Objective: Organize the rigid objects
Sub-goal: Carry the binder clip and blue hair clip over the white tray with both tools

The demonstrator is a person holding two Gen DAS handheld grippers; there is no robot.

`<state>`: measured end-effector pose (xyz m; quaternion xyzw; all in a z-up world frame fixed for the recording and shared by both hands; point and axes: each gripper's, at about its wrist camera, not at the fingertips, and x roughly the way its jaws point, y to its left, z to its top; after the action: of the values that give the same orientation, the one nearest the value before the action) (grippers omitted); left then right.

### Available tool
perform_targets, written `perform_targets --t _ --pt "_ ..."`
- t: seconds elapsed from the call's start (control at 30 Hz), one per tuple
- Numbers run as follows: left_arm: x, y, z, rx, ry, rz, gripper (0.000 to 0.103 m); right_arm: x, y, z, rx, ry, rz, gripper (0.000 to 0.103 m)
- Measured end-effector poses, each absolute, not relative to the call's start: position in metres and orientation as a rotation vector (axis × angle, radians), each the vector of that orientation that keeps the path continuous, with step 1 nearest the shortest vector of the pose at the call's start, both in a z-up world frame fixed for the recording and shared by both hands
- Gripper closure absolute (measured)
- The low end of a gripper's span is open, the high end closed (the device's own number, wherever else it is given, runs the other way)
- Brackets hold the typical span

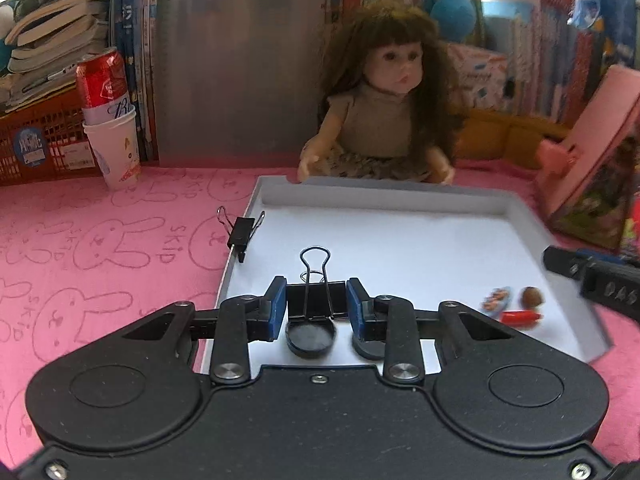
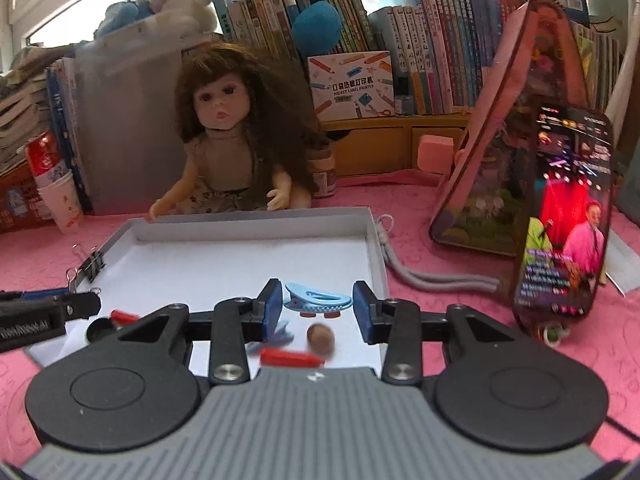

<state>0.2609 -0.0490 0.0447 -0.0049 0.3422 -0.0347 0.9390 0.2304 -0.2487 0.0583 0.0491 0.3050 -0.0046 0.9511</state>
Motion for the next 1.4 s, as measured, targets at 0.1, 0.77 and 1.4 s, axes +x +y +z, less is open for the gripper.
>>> perform_targets --t 0.1,0.77,1.4 --pt "0.272 -0.049 0.038 -0.02 0.719 -0.053 0.073 0.242 -0.25 0.053 0.093 0.633 -0.011 0.06" --pt "0.303 -0.06 0.015 -0.002 0.757 -0.025 0.073 0.274 -0.248 0.027 0.131 0.718 0.023 0.06" --pt "0.299 -0.06 0.018 0.0 0.747 -0.032 0.067 0.272 -0.247 0.028 0.146 0.705 0.041 0.037"
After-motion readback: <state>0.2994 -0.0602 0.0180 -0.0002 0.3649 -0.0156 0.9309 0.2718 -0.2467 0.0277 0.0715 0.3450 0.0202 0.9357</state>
